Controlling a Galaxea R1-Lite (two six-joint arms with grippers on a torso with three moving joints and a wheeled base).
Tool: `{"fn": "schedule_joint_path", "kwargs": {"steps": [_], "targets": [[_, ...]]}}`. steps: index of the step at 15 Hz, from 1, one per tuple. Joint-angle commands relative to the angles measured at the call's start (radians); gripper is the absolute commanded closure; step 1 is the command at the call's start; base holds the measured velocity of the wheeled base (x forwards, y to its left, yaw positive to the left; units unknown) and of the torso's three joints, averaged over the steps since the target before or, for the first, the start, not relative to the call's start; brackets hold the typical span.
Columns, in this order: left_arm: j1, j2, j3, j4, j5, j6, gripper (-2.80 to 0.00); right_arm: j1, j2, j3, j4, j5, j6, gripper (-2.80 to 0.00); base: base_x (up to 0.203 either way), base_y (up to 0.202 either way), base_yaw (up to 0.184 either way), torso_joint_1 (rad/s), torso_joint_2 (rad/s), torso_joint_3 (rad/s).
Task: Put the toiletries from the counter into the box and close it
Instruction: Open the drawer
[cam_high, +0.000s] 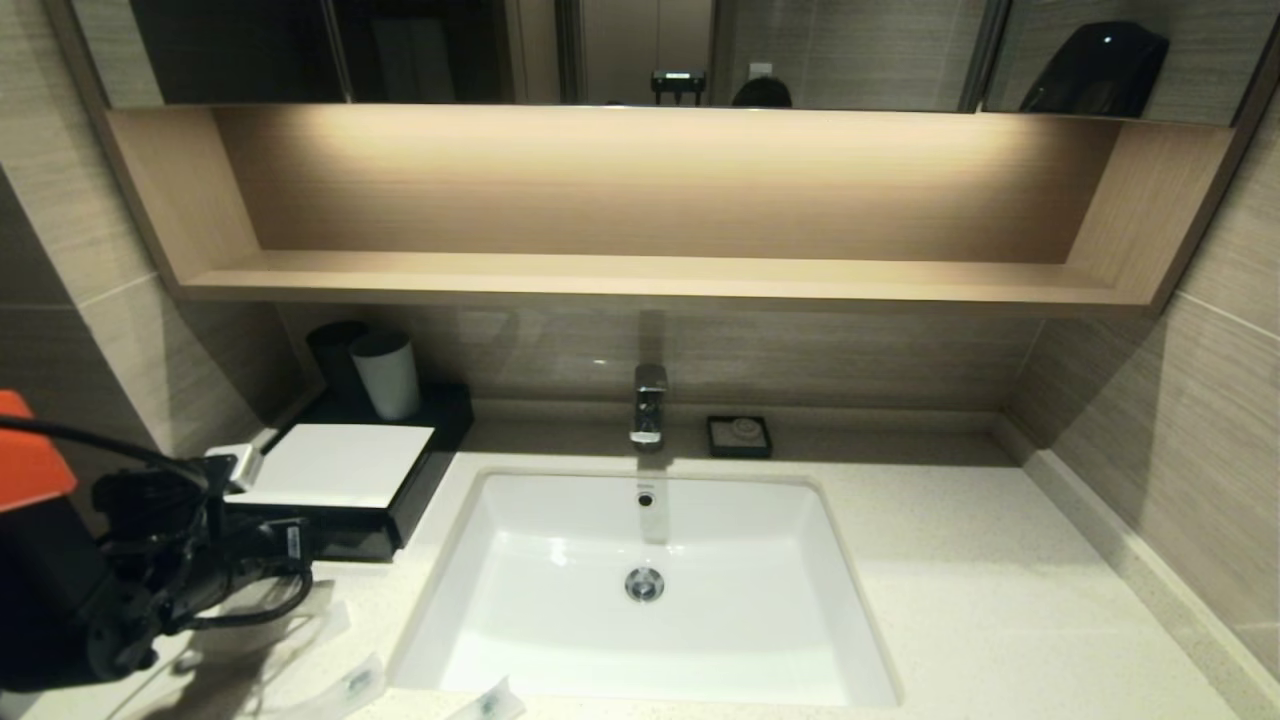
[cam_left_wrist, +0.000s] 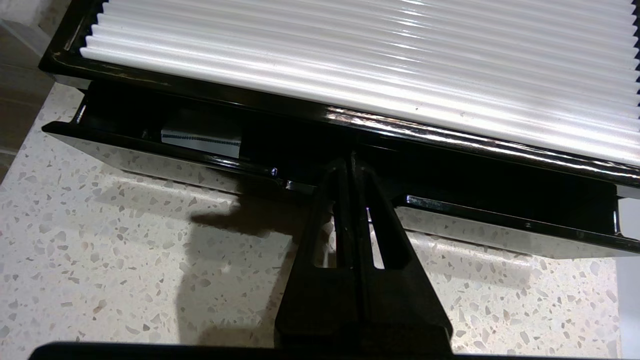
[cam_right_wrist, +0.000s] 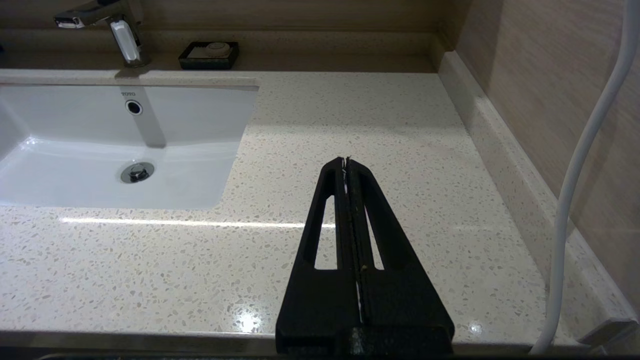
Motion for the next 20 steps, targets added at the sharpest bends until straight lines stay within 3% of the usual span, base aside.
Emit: {"fn": "schedule_joint_path", "kwargs": {"steps": [1, 20], "targets": [[0.001, 0.007, -0.008, -0.006, 0.000, 0.000, 0.00, 0.000, 0.000, 0.000, 0.000, 0.000, 0.000, 0.00, 0.000, 0.000, 0.000, 0.000, 0.00, 0.000], [0.001, 0.002, -0.017, 0.063, 0.000, 0.000, 0.00, 0.000, 0.000, 0.000, 0.000, 0.000, 0.000, 0.00, 0.000, 0.000, 0.000, 0.000, 0.00, 0.000]]}}
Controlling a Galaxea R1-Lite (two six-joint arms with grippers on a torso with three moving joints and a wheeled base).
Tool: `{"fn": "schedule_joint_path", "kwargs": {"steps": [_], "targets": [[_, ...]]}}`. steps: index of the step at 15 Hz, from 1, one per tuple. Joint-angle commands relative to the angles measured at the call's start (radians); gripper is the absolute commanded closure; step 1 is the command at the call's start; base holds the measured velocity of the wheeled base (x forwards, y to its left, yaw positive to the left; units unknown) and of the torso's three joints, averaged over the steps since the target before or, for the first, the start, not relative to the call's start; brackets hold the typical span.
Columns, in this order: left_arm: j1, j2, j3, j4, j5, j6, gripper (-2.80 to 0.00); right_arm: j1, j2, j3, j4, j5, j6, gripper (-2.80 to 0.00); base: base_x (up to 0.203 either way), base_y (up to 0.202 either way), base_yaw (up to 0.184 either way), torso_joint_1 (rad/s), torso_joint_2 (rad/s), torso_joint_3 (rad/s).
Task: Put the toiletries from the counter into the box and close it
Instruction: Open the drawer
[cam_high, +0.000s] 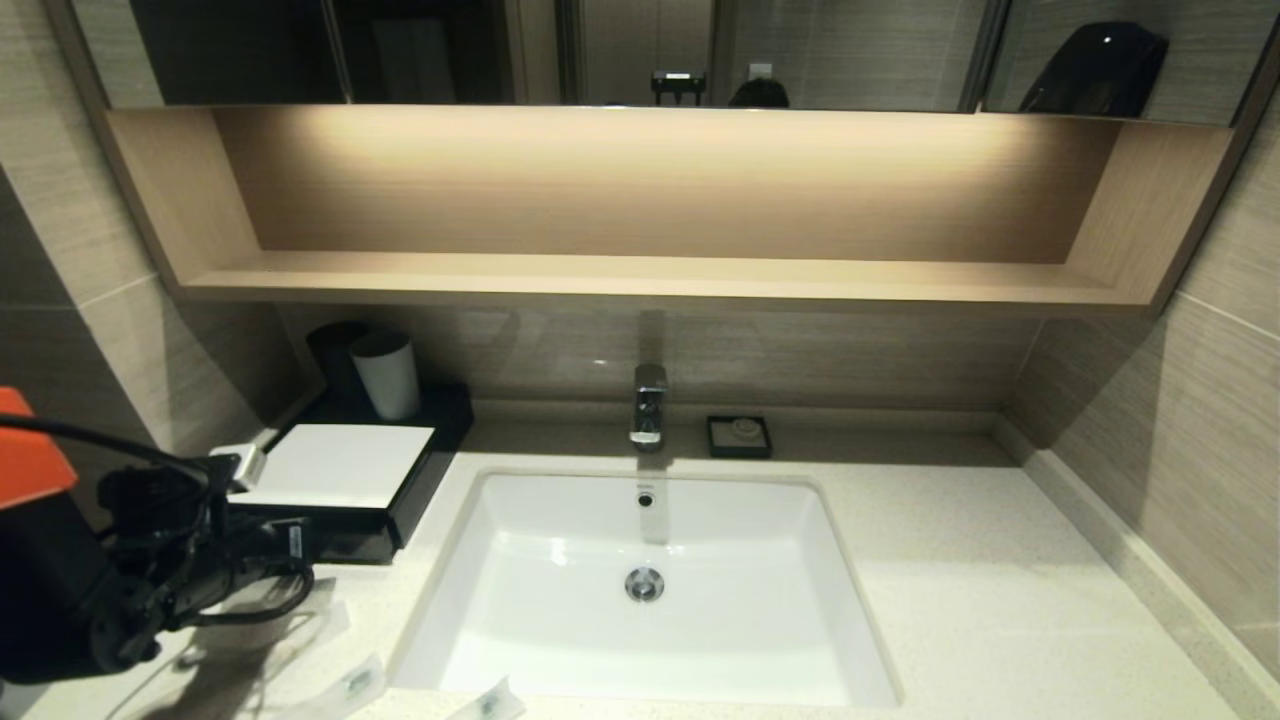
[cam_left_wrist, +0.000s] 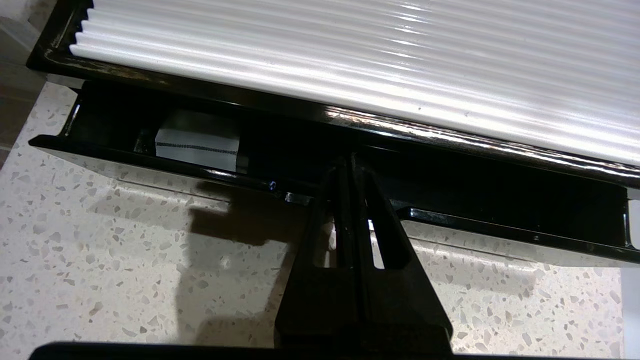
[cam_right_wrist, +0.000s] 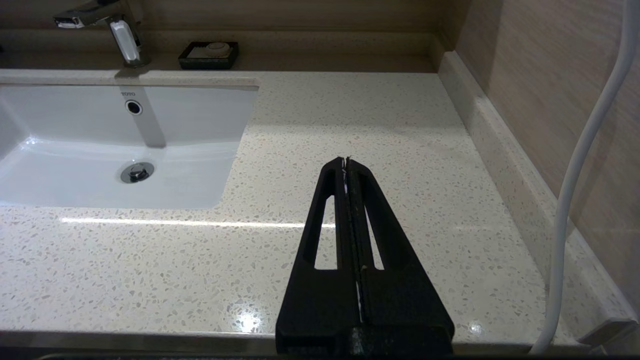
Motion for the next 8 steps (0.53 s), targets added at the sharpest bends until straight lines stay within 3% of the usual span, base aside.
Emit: {"fn": "schedule_joint_path", "kwargs": {"steps": [1, 8], "targets": [[0.000, -0.002, 0.000, 0.007, 0.000, 0.002, 0.00, 0.000, 0.000, 0.000, 0.000, 0.000, 0.000, 0.00, 0.000, 0.000, 0.000, 0.000, 0.00, 0.000], [0.000, -0.005, 0.003, 0.023, -0.002, 0.032, 0.00, 0.000, 0.000, 0.000, 0.000, 0.000, 0.000, 0.00, 0.000, 0.000, 0.000, 0.000, 0.00, 0.000]]}}
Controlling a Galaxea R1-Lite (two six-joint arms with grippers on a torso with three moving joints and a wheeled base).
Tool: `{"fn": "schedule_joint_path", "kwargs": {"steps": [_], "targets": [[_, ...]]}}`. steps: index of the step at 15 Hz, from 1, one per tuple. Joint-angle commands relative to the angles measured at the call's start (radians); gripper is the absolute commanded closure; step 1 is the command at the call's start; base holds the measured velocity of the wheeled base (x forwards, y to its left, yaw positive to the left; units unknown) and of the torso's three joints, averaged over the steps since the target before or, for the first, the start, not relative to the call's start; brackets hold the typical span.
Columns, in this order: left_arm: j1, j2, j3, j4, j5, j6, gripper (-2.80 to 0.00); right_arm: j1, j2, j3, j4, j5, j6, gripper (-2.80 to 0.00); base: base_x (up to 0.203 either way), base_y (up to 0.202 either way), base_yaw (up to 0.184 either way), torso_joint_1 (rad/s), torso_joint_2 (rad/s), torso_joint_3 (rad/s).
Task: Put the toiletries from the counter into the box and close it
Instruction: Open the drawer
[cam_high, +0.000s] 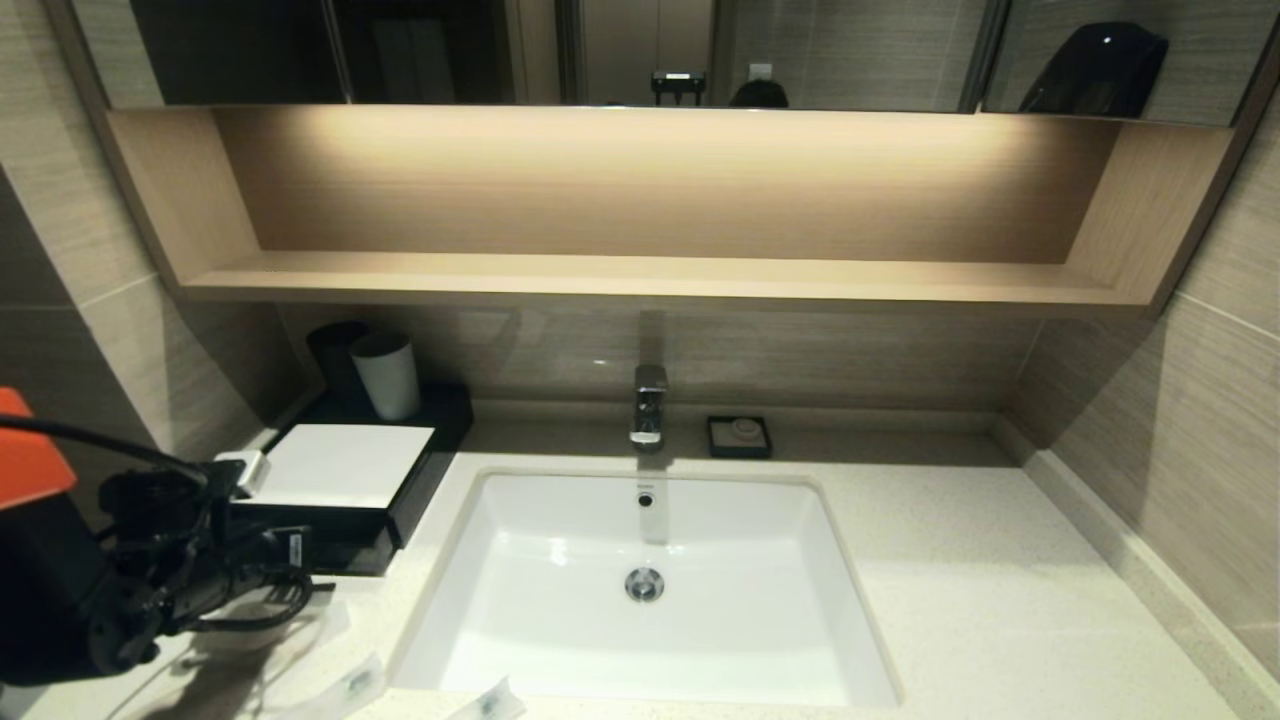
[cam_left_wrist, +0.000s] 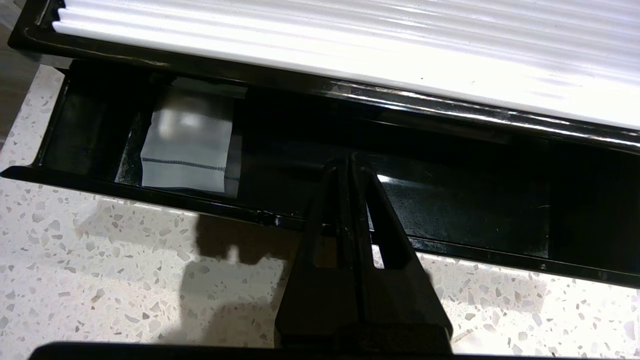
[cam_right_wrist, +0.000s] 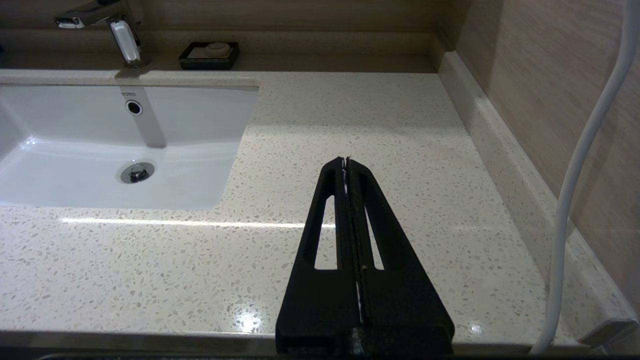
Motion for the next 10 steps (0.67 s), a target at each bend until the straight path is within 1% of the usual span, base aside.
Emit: {"fn": "schedule_joint_path", "kwargs": {"steps": [1, 5, 10], "targets": [[0.001, -0.004, 0.001, -0.001, -0.001, 0.000, 0.00, 0.000, 0.000, 0.000, 0.000, -0.001, 0.000, 0.00, 0.000, 0.000, 0.000, 0.000, 0.00, 0.000], [0.001, -0.014, 0.001, 0.032, -0.001, 0.002, 0.00, 0.000, 0.000, 0.000, 0.000, 0.001, 0.000, 0.00, 0.000, 0.000, 0.000, 0.000, 0.00, 0.000], [0.002, -0.022, 0.001, 0.044, -0.001, 0.002, 0.00, 0.000, 0.000, 0.000, 0.000, -0.001, 0.000, 0.00, 0.000, 0.000, 0.000, 0.000, 0.00, 0.000]]}}
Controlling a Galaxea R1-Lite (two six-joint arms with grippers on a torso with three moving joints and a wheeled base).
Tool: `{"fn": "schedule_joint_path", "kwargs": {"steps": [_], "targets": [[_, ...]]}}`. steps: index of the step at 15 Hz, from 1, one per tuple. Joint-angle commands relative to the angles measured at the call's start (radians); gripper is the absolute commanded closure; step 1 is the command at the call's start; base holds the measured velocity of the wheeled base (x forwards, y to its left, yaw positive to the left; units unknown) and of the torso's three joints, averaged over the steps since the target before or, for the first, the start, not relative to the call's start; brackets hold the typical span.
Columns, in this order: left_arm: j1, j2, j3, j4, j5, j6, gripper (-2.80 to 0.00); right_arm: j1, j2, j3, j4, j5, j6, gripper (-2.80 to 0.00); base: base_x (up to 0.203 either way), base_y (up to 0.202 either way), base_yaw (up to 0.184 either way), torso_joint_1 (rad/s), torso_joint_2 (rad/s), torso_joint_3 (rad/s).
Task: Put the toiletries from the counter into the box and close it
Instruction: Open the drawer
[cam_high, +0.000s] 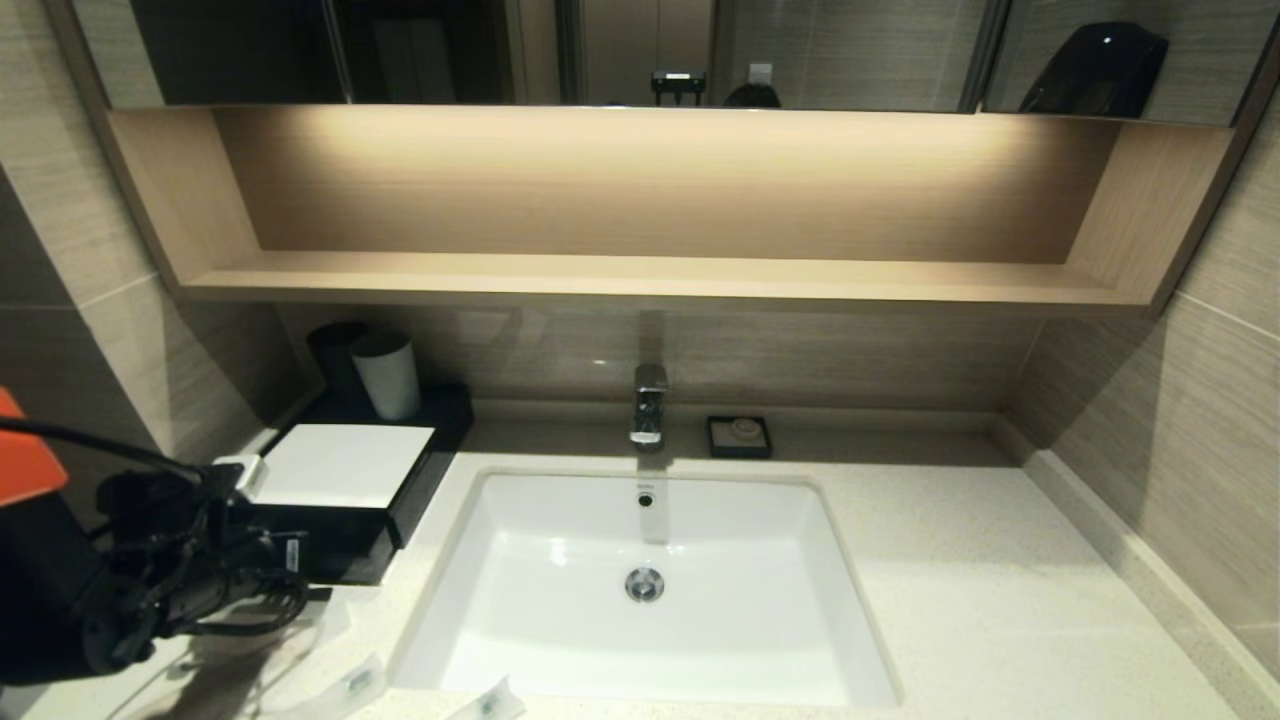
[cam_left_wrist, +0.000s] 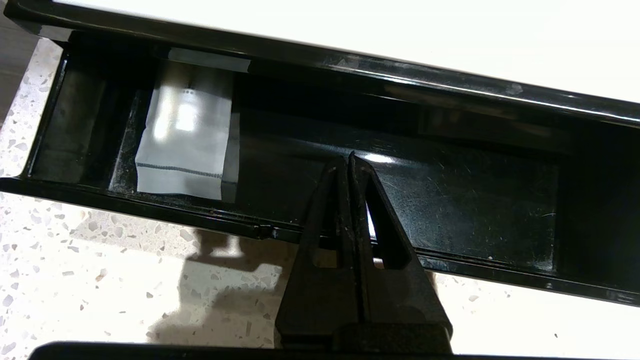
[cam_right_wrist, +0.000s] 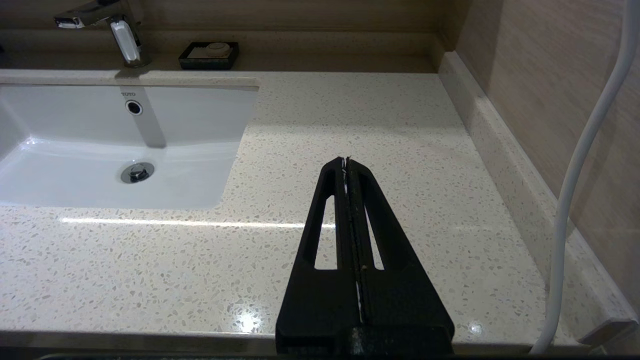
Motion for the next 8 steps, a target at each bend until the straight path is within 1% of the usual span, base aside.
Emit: {"fn": "schedule_joint_path", "kwargs": {"steps": [1, 6, 8], "targets": [[0.001, -0.007, 0.000, 0.009, -0.001, 0.002, 0.00, 0.000, 0.000, 0.000, 0.000, 0.001, 0.000, 0.00, 0.000, 0.000, 0.000, 0.000, 0.00, 0.000], [0.001, -0.036, -0.002, 0.076, -0.001, 0.004, 0.00, 0.000, 0.000, 0.000, 0.000, 0.000, 0.000, 0.00, 0.000, 0.000, 0.000, 0.000, 0.00, 0.000], [0.001, -0.043, -0.001, 0.084, -0.001, 0.015, 0.00, 0.000, 0.000, 0.000, 0.000, 0.000, 0.000, 0.00, 0.000, 0.000, 0.000, 0.000, 0.00, 0.000]]}}
